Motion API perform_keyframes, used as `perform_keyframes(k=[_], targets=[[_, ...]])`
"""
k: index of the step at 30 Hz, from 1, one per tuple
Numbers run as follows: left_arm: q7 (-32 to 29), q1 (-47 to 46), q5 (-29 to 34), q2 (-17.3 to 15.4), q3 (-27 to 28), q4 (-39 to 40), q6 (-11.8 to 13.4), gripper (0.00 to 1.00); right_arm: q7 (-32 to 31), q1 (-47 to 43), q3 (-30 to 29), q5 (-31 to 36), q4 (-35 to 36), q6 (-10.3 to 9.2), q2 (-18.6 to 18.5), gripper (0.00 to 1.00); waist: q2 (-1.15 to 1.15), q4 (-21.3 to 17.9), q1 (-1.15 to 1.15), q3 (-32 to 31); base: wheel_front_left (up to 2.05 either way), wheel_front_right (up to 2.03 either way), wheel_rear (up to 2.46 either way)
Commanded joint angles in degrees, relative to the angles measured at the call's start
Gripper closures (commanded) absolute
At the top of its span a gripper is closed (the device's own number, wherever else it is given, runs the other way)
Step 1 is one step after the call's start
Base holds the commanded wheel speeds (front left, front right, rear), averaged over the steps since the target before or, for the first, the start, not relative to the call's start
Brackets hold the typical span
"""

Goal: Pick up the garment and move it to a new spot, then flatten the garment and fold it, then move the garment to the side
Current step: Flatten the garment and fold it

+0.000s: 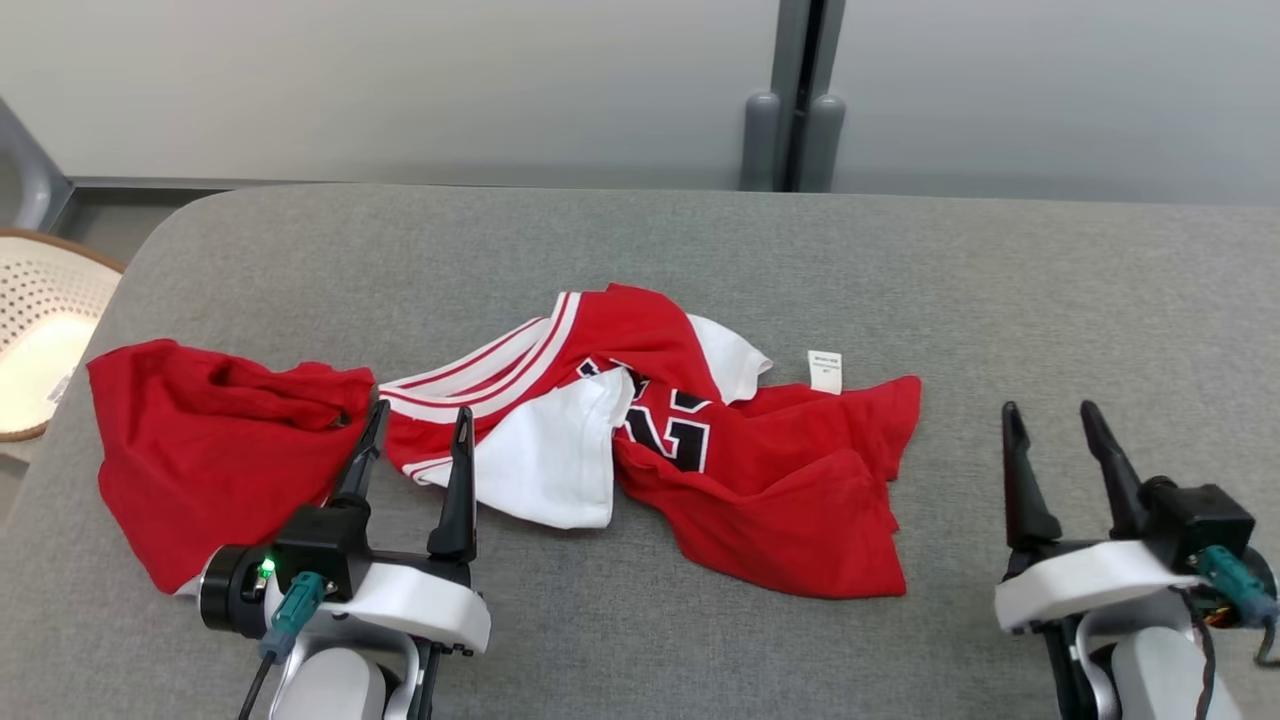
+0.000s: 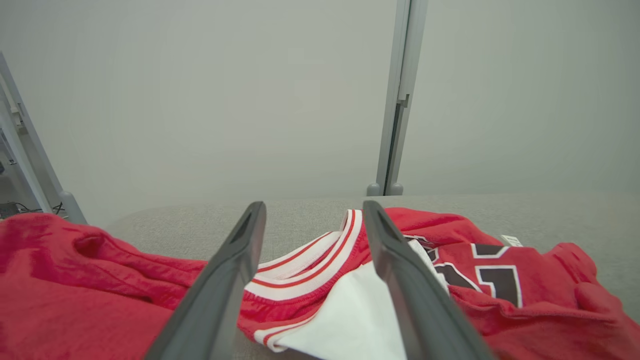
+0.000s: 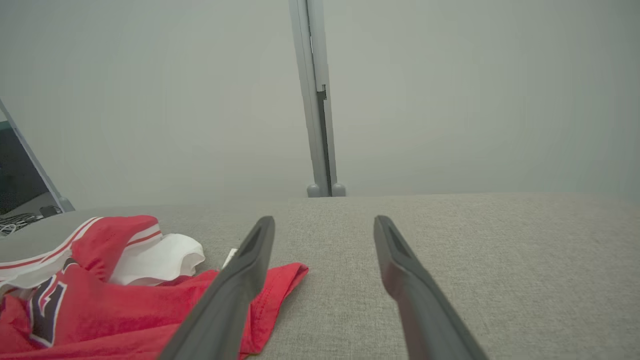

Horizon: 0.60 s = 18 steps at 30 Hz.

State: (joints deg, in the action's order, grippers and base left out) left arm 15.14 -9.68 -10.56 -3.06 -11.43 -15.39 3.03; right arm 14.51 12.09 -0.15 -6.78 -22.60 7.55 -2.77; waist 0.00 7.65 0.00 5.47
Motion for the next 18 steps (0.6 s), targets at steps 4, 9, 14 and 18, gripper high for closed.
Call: perform_keyframes(k=[4,9,14,18], targets=[[0.0,-2.0,0.7,-0.1,-0.2,0.6,-0.4,0.00,-4.2,3.8,-2.2,-0.9,-2.5,-0.11,-0.1,0.00,0.00,2.0,0.00,2.7,0.00,0.00,0.00],[0.0,-3.0,0.1,0.0,-1.0,1.4,-0.7,0.00,-12.9,9.5,-2.2,-6.5,-7.5,-0.11,-0.5,0.00,0.00,4.2,0.00,5.6,0.00,0.00,0.00],[0.0,-4.3,-1.2,0.1,-2.8,1.8,-0.5,0.00,-19.0,14.6,-3.2,-10.8,-12.0,-0.10,-2.2,0.00,0.00,6.2,0.00,8.4,0.00,0.00,0.00],[0.0,-5.2,-4.0,0.1,-4.7,2.3,0.3,0.00,-24.3,17.7,-3.8,-14.5,-15.6,-0.07,-3.2,0.00,0.00,8.0,0.00,9.7,0.00,0.00,0.00]])
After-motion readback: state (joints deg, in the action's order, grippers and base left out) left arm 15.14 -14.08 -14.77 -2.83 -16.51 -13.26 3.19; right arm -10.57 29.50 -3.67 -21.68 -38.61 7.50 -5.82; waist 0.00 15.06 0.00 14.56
